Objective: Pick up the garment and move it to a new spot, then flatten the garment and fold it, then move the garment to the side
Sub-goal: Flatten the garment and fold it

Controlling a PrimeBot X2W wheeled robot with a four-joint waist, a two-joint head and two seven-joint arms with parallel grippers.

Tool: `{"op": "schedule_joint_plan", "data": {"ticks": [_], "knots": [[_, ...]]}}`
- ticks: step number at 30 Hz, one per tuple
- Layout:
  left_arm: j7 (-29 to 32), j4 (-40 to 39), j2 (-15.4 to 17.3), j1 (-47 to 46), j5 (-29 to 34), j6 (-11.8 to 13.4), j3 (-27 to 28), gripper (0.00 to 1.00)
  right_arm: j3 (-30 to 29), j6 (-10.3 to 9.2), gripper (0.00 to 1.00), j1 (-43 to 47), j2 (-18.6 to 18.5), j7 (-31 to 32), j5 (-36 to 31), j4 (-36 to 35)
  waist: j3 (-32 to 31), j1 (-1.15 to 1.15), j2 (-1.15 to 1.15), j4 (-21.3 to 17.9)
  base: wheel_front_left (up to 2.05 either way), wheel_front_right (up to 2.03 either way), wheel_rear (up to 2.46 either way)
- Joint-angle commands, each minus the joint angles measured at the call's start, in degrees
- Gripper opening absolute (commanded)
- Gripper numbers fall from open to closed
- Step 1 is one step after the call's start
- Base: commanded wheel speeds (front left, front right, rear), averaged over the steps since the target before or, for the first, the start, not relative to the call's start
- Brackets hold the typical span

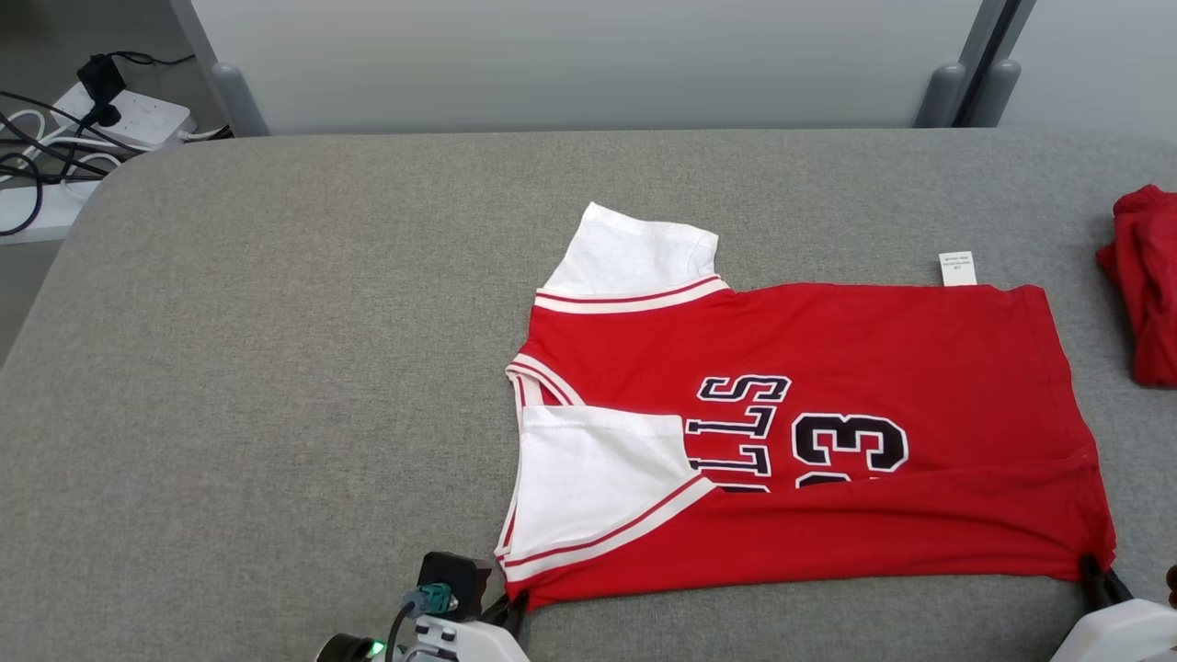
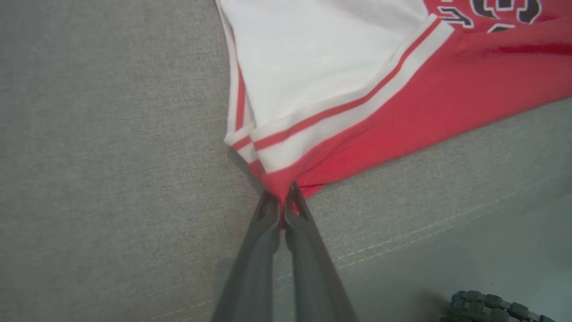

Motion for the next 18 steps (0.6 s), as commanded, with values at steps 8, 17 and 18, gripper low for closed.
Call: {"op": "schedule_joint_plan", "data": {"ticks": [8, 17, 18], "knots": [[-3.45, -2.17, 0.8, -0.92, 0.56, 1.72, 3.43, 1.0, 0.41, -0.27, 1.0, 0.79, -2.02, -0.73, -1.74, -1.37, -0.65, 0.0, 0.0, -0.39, 0.0, 0.0, 0.0], [-9.78, -4.1, 1.89, 0.09, -0.05, 4.62, 8.12, 1.0, -2.74, -0.27, 1.0, 2.29, -1.75, -0.75, -6.02, -10.52, -2.68, 0.0, 0.0, -0.36, 0.0, 0.0, 0.0], [-10.75, -4.3, 2.01, 0.27, -0.12, 4.92, 8.74, 1.0, -2.95, -0.27, 1.0, 2.49, -1.5, -0.76, -6.5, -12.12, -2.97, 0.0, 0.0, -0.34, 0.0, 0.0, 0.0]]}}
